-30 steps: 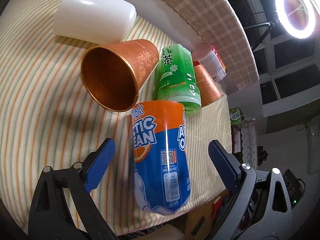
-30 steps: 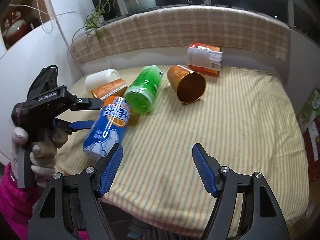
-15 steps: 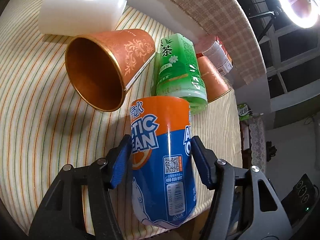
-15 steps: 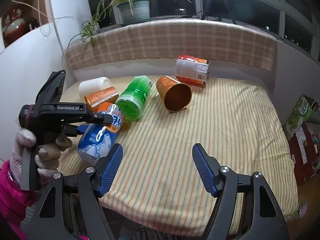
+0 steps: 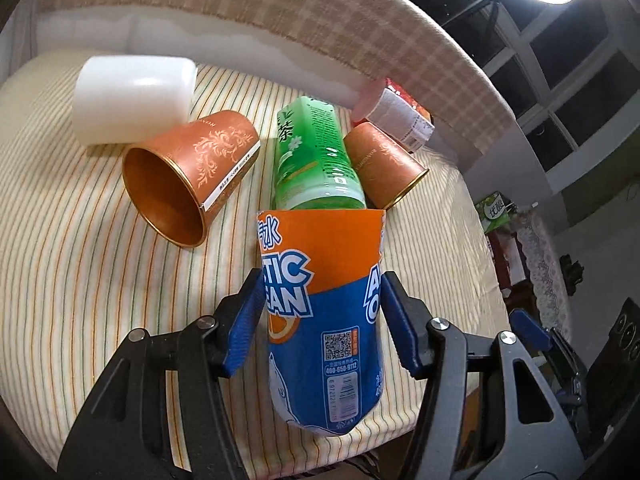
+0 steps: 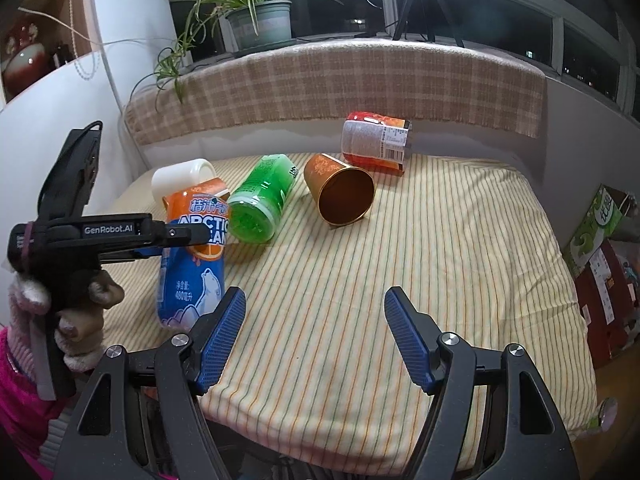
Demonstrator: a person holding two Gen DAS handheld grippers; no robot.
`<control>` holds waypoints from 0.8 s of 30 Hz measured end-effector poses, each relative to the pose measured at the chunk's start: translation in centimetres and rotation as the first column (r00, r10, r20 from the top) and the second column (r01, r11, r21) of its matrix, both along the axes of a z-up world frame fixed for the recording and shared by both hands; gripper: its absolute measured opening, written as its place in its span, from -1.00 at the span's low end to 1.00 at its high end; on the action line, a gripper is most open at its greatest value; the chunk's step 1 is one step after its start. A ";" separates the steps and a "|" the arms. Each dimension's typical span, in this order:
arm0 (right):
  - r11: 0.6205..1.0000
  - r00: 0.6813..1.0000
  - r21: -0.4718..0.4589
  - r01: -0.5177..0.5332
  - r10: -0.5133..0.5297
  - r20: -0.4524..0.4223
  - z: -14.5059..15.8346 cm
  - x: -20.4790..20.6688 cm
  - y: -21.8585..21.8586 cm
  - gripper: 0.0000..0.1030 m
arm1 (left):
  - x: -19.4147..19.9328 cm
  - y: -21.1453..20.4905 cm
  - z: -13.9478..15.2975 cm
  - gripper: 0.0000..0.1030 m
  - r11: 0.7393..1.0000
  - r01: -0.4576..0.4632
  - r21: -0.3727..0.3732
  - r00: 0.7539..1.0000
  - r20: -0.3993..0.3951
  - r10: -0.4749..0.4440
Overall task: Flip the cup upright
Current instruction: 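Grasp the ARCTIC OCEAN bottle with the left gripper and lift it, then set the bottle upright on the bedspread with the left gripper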
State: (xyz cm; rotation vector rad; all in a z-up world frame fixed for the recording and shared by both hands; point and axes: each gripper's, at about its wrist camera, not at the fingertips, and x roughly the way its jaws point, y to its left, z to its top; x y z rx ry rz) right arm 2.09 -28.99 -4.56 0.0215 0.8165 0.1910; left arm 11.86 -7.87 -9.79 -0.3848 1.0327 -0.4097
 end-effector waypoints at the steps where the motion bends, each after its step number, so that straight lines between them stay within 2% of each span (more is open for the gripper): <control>1: 1.000 1.000 -0.003 0.000 0.000 0.002 0.0 0.0 0.0 0.39 | -0.2 -0.1 0.1 0.15 1.000 0.004 0.008 1.000 0.009 -0.004; 11: 1.000 1.000 -0.015 0.015 -0.015 0.011 -0.1 0.0 0.0 0.39 | -2.3 -1.2 2.3 0.13 0.991 0.008 0.130 0.987 0.159 -0.029; 14: 1.000 1.000 -0.012 0.019 -0.019 0.004 -0.3 0.0 0.0 0.39 | -2.3 -1.6 2.4 0.13 0.982 -0.011 0.189 0.975 0.221 -0.032; 24: 1.000 0.999 0.002 0.031 -0.030 -0.015 -0.7 0.1 -0.1 0.39 | -4.0 -2.6 1.7 0.13 0.958 -0.022 0.287 0.924 0.372 -0.091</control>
